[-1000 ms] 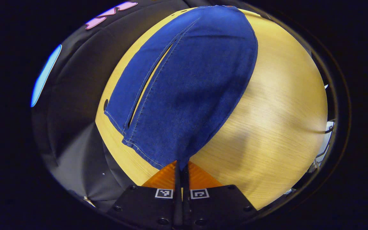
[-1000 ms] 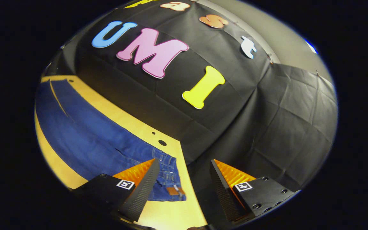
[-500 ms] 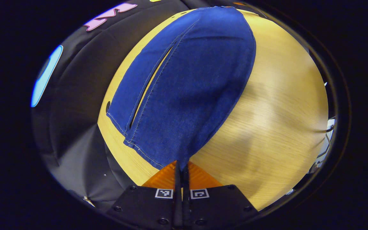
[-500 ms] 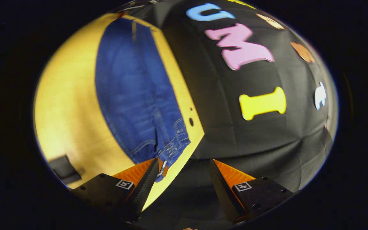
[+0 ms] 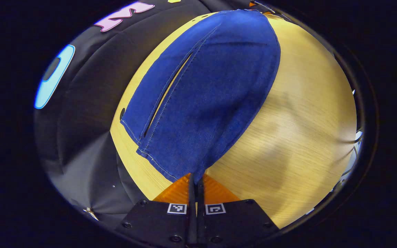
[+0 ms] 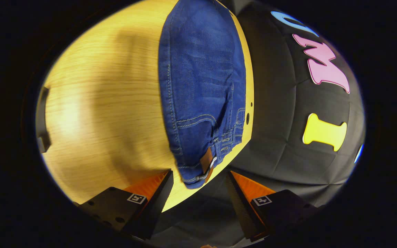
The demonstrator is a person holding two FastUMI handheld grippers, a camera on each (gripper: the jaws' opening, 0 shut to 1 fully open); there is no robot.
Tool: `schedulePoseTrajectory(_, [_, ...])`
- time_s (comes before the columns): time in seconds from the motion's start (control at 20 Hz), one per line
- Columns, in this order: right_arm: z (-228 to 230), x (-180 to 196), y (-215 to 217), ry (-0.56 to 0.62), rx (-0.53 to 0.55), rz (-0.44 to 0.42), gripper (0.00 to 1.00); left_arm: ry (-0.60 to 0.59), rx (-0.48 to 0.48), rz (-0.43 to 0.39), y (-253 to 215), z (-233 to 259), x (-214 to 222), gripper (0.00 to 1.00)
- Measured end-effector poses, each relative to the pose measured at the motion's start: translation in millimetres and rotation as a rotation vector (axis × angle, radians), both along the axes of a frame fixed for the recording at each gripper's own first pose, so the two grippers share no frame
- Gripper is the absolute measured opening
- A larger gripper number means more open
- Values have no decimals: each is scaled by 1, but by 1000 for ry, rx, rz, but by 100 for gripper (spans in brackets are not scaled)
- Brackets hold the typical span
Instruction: Grasp the waist and the cuffs of the jeans and fold them to make the two legs overlap; first hold the waist and fold one-third of the jeans toward the cuffs, then hold the cuffs and fold the remaining one-third in the same direction to finish folding.
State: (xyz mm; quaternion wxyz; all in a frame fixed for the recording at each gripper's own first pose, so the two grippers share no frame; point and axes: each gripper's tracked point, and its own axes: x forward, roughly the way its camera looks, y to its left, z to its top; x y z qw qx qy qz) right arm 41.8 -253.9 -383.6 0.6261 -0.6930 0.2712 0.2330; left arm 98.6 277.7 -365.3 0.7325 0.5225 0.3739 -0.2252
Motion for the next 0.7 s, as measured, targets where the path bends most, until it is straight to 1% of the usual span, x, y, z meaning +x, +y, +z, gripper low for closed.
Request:
schedulePoseTrajectory(0.1, [-7,11,6,-10,-25,37,95,-4,-3,3,1,0,0,6])
schedulePoseTrajectory(0.2, [-9,25,12,-46,-55,70,93,-6,-7,9,0,0,0,6])
schedulePoseTrajectory(0.25, [-11,29,14,-50,-61,71,93,-7,-8,13,1,0,0,6])
schedulePoseTrajectory(0.3, [-19,29,11,-34,-64,52,93,-8,-11,18,0,0,0,6])
schedulePoseTrajectory(0.4, [-32,33,11,10,-55,25,70,-12,-20,30,0,0,0,6])
schedulePoseTrajectory(0.5, [-33,35,12,9,-53,26,36,-15,-28,50,-1,1,-1,6])
schedulePoseTrajectory(0.55, [-33,37,12,15,-45,16,28,-18,-32,62,0,1,-1,6])
schedulePoseTrajectory(0.6, [-34,39,10,28,-30,-6,23,-17,-32,79,0,0,-1,6])
schedulePoseTrajectory(0.65, [-34,40,11,43,-4,-29,24,-16,-27,97,0,1,-2,6])
schedulePoseTrajectory(0.7, [-34,42,10,58,17,-56,19,-15,-19,109,-1,1,-3,6])
